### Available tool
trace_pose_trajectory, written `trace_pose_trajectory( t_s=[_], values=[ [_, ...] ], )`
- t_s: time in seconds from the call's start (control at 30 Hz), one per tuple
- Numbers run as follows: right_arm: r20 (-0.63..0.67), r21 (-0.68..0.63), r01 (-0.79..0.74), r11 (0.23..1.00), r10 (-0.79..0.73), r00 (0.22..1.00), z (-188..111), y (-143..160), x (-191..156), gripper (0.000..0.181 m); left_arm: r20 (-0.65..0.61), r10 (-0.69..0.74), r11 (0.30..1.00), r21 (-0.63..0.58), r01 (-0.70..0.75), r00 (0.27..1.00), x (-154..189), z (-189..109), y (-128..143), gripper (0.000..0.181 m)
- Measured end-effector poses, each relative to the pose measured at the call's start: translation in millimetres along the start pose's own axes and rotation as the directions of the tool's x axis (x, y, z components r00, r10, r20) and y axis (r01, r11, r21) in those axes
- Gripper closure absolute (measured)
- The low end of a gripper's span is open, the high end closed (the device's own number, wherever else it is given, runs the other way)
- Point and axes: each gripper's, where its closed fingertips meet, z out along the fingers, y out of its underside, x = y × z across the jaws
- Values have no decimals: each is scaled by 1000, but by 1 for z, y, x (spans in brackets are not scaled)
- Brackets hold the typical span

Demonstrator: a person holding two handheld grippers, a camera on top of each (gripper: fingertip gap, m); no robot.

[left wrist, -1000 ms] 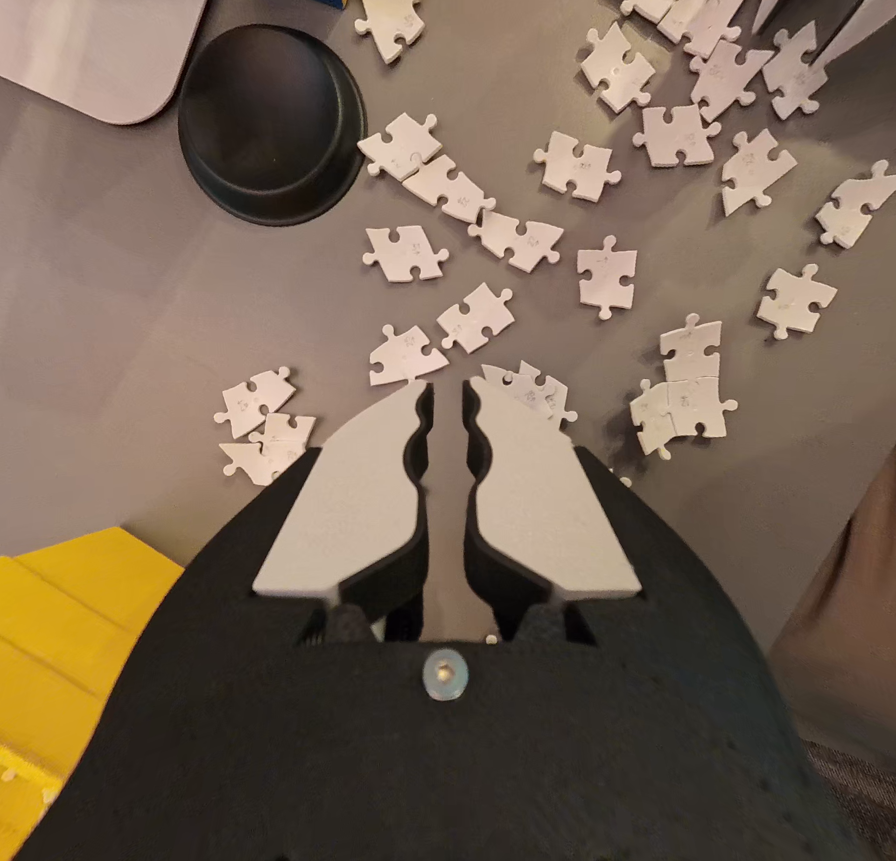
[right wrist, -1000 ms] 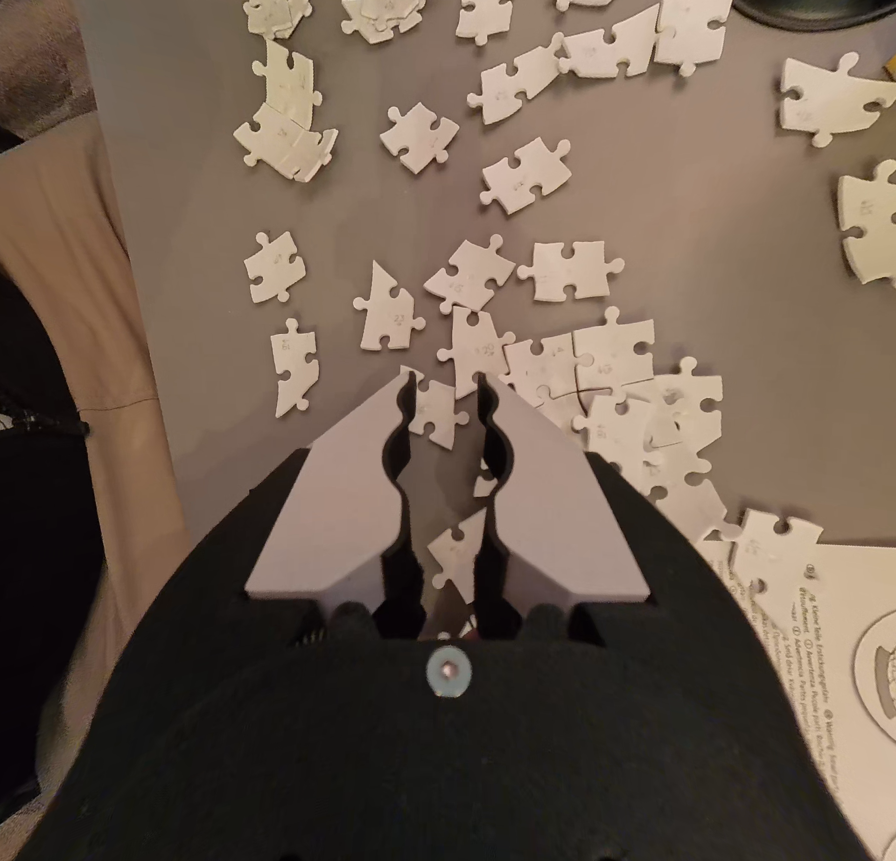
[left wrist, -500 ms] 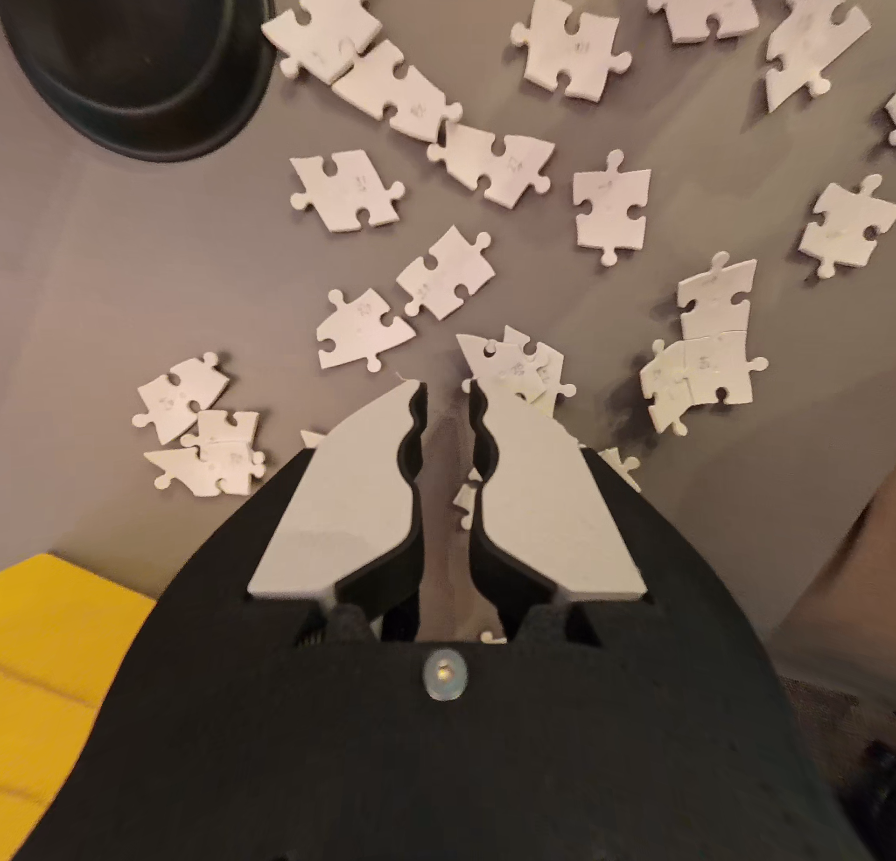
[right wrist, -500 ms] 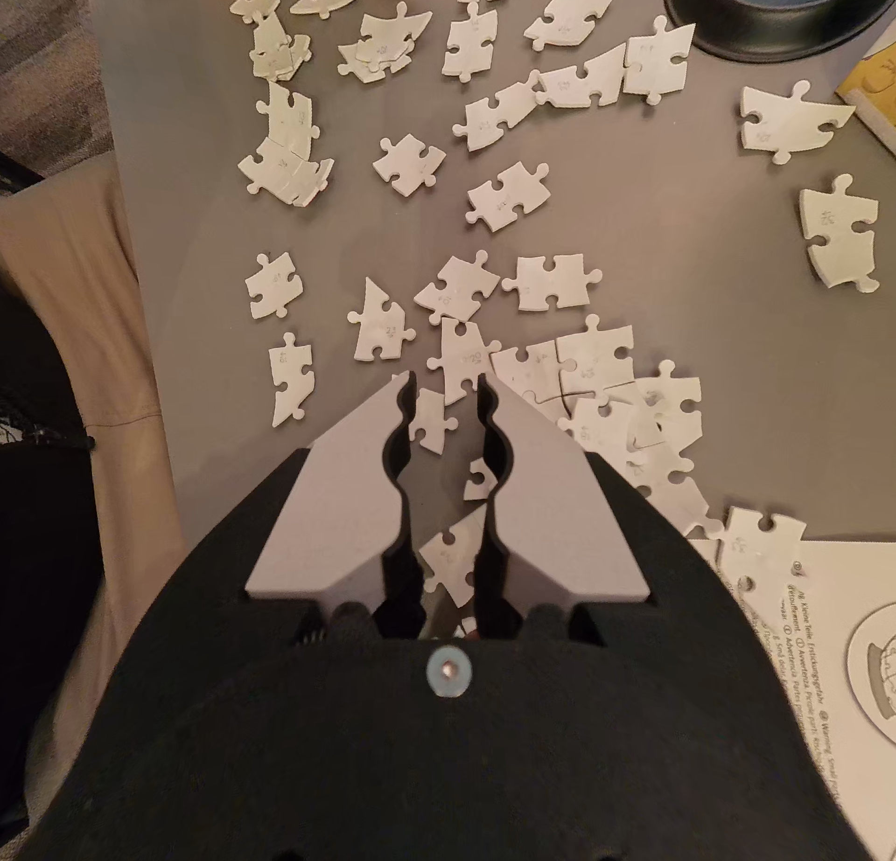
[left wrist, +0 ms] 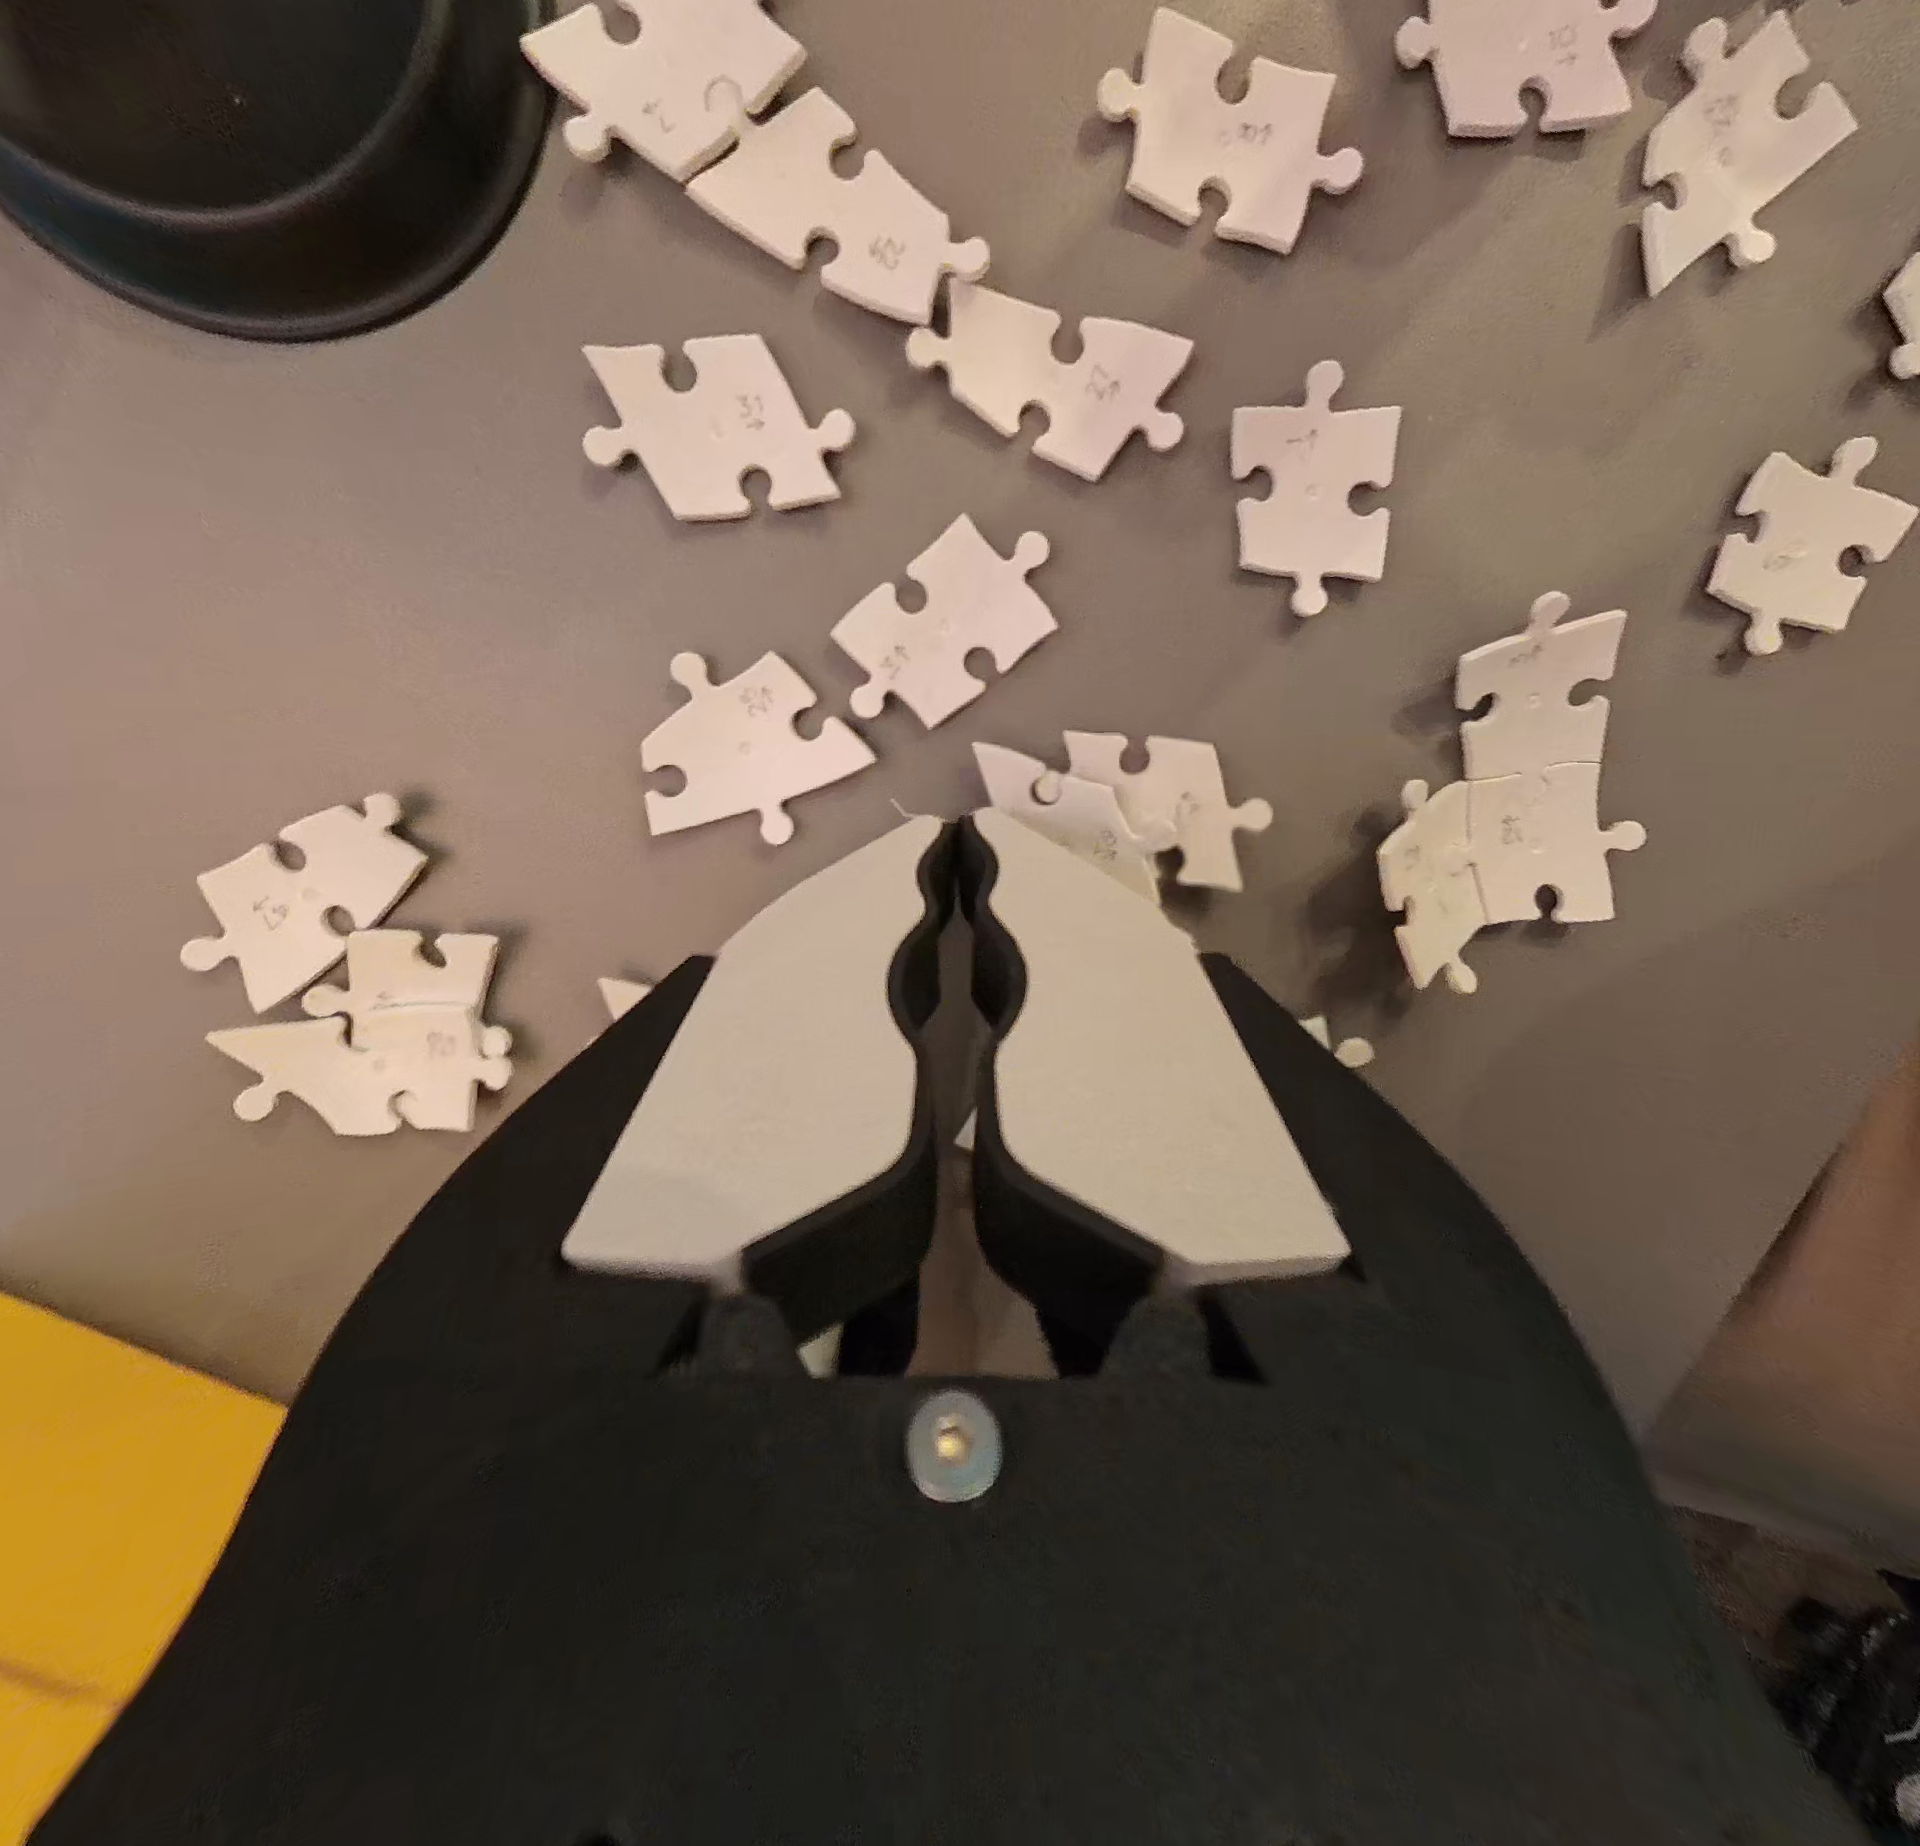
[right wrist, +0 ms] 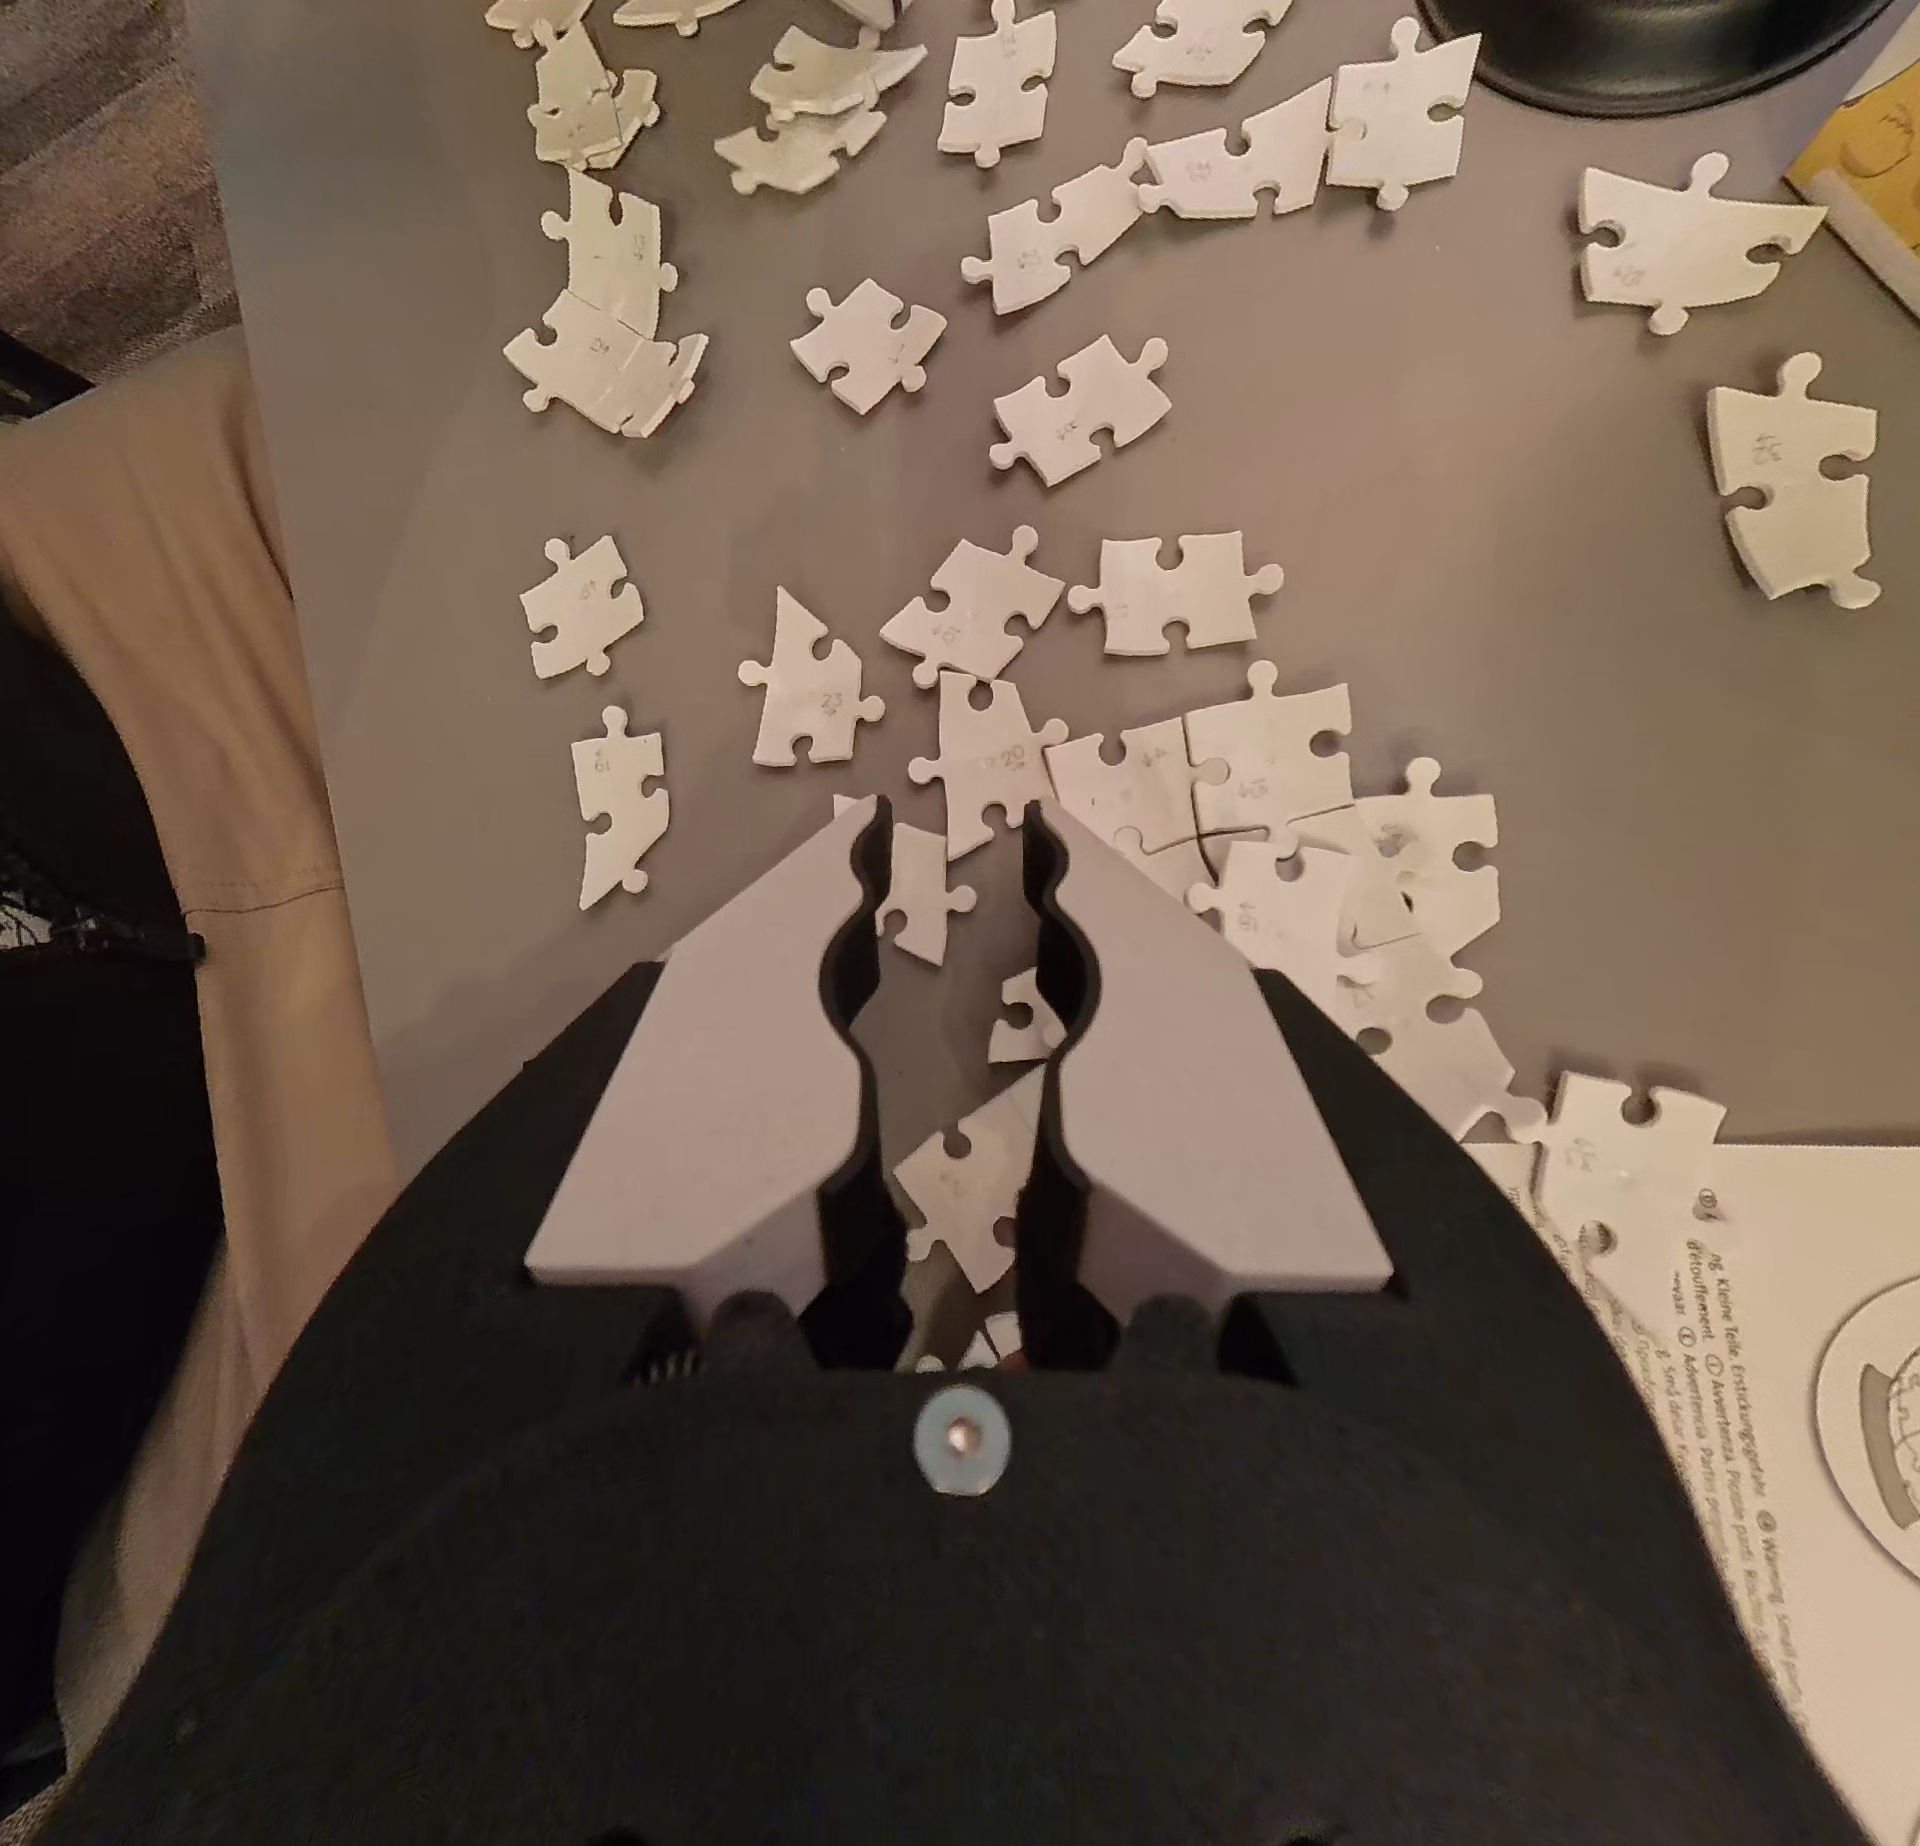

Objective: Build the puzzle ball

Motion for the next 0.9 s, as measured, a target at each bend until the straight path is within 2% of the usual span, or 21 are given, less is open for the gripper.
trace_pose_trajectory(
  t_s=[0.27, 0.7, 0.83, 0.9],
  values=[
    [-6, 6, -7, 1000, 7, 1000, -3, 0, 2, 158, 31, -15, 1000, 24, 14, 999, -7, -18, -1, 176],
    [40, -57, 8, 998, -6, 999, -7, 17, -4, 159, 30, 9, 1000, 24, -10, 1000, -2, -16, -9, 173],
    [54, -55, 24, 998, -21, 998, -5, 15, -9, 159, -40, 40, 999, 27, -39, 998, 13, -19, -11, 170],
    [54, -55, 26, 998, -23, 998, -4, 15, -9, 159, -94, 65, 998, -20, -67, 993, 25, -22, -3, 166]
  ],
)
